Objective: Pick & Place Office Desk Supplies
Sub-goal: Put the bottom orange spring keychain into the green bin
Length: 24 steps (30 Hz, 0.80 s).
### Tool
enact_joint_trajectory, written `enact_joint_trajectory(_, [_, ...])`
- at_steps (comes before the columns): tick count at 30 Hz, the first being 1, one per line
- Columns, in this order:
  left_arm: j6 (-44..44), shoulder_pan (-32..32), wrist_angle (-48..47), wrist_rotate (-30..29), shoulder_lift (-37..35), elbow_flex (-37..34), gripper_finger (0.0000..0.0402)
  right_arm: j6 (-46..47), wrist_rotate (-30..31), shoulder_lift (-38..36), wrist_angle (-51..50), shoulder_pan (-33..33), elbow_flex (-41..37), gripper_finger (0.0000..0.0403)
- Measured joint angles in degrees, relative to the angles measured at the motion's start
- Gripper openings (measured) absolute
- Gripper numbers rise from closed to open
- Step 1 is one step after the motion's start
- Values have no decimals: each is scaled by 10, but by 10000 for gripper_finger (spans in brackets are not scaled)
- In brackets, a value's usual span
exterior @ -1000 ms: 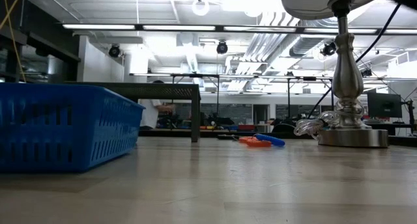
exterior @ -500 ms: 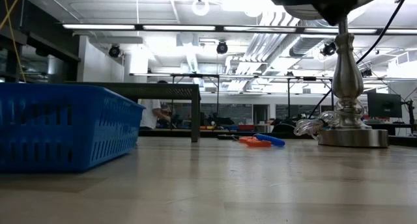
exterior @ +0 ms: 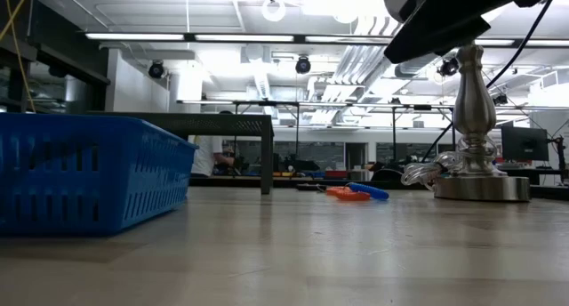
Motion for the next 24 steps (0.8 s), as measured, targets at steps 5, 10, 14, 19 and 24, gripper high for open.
enact_joint_trajectory(5, [0, 0, 0, 0, 0, 0, 194, -14, -6, 0, -9, 0, 0, 146])
enact_joint_trajectory(10, [0, 0, 0, 0, 0, 0, 194, -14, -31, 0, -9, 0, 0, 146])
enact_joint_trajectory(14, [0, 0, 0, 0, 0, 0, 194, -14, -31, 0, -8, -1, 0, 146])
enact_joint_trajectory(19, [0, 0, 0, 0, 0, 0, 194, -14, -16, 0, -9, 1, 0, 146])
enact_joint_trajectory(24, [0, 0, 0, 0, 0, 0, 194, -25, 63, 0, -33, 30, 0, 146])
